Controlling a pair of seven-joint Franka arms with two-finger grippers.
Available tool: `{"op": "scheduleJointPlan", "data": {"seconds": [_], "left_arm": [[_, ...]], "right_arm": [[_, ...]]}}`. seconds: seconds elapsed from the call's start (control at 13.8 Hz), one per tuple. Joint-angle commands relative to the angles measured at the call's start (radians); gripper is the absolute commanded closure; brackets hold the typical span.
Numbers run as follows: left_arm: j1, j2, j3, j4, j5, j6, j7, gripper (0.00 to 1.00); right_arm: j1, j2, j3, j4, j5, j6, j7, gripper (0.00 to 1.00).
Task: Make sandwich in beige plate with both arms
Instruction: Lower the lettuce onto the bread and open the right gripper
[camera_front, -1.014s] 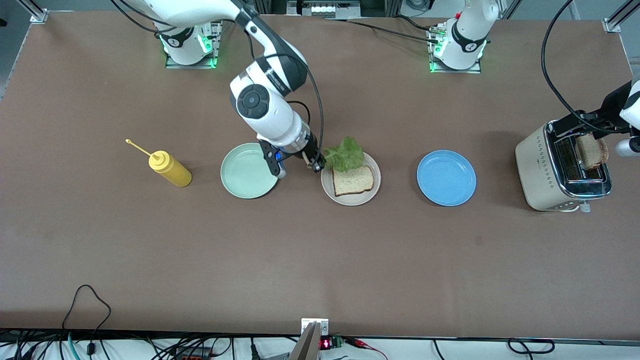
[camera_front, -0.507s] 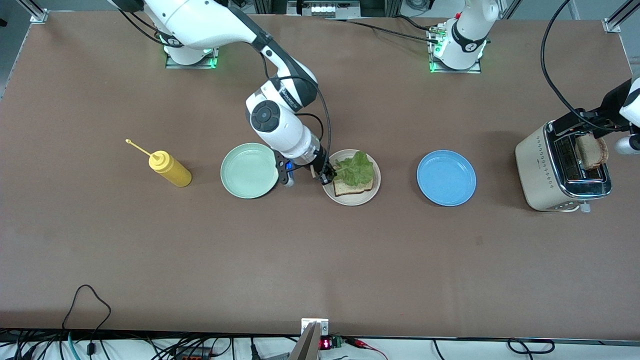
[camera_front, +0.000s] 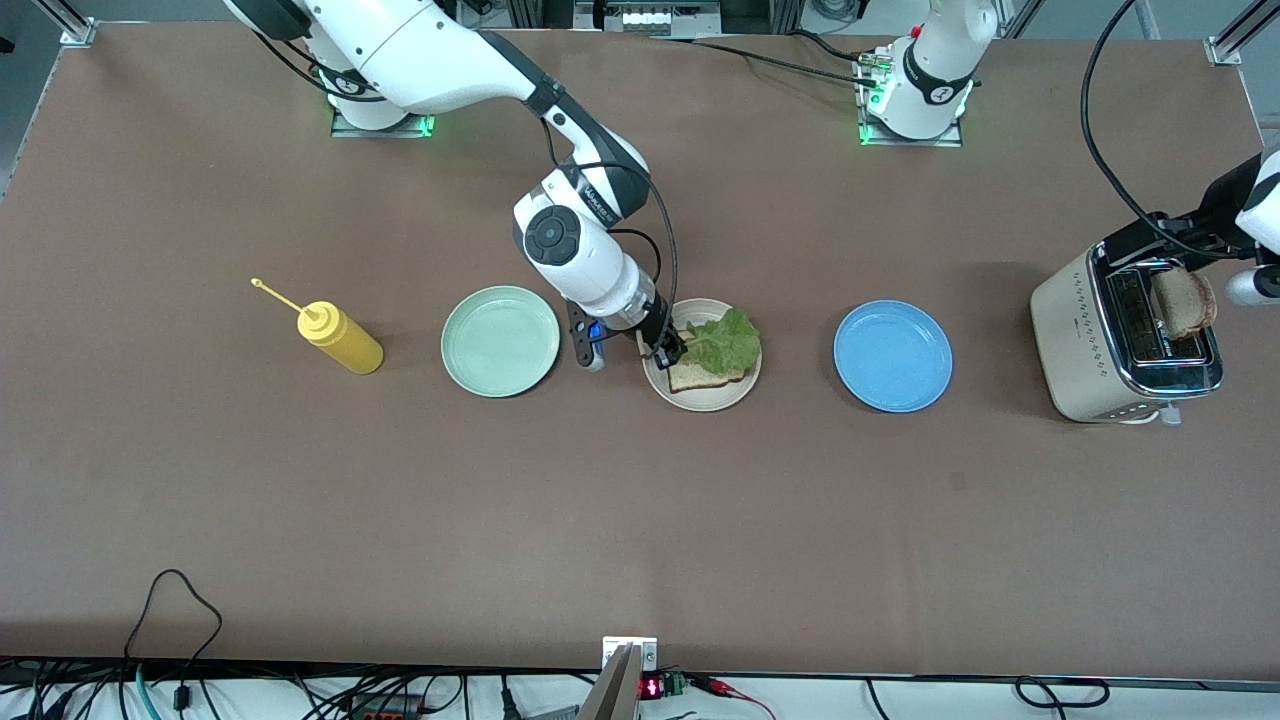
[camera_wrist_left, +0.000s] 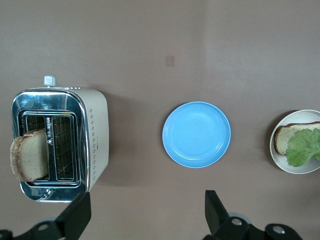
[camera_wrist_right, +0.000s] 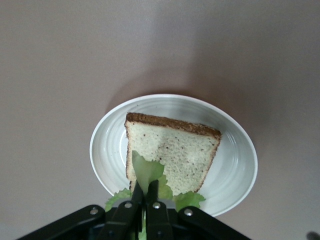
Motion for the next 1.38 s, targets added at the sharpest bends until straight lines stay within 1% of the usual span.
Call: {"op": "scheduleJointPlan", "data": {"seconds": [0.0, 0.22, 0.36, 0.43, 0.58, 0.72, 0.87, 0.94, 1.16, 1.3], "left_arm": [[0.002, -0.002, -0.001, 0.009, 0.009, -0.005, 0.007, 0.00], [0.004, 0.003, 0.001, 0.018, 0.015, -0.005, 0.012, 0.00], [0.004, 0.008, 0.004, 0.020, 0.017, -0.005, 0.012, 0.00], [0.004, 0.008, 0.004, 0.018, 0.017, -0.005, 0.012, 0.00], [0.004, 0.008, 0.004, 0.020, 0.017, -0.005, 0.014, 0.00], [0.004, 0.008, 0.004, 0.020, 0.017, -0.004, 0.011, 0.00], [0.004, 0.020, 0.008, 0.026, 0.020, -0.007, 0.014, 0.00], [0.005, 0.023, 0.008, 0.038, 0.017, -0.011, 0.015, 0.00], [0.004, 0.035, 0.005, 0.041, 0.014, -0.016, 0.018, 0.00], [0.001, 0.051, 0.002, 0.046, 0.014, -0.017, 0.014, 0.00]], "right_arm": [[0.009, 0.035, -0.005, 0.051, 0.008, 0.008, 0.017, 1.00], [0.009, 0.062, -0.005, 0.078, 0.008, 0.008, 0.017, 1.00], [0.011, 0.072, -0.005, 0.080, 0.008, 0.008, 0.016, 0.76], [0.014, 0.076, -0.005, 0.080, 0.006, 0.008, 0.014, 0.68], [0.015, 0.078, -0.005, 0.080, 0.003, 0.008, 0.010, 0.27], [0.014, 0.076, -0.005, 0.078, -0.003, 0.005, -0.001, 0.00], [0.009, 0.060, -0.005, 0.078, -0.008, -0.006, -0.004, 0.00], [0.005, 0.035, -0.005, 0.074, -0.009, -0.015, -0.007, 0.00], [-0.014, -0.046, -0.005, 0.071, -0.008, -0.121, -0.013, 0.00], [-0.041, -0.120, -0.005, 0.056, -0.008, -0.201, -0.065, 0.00]]}}
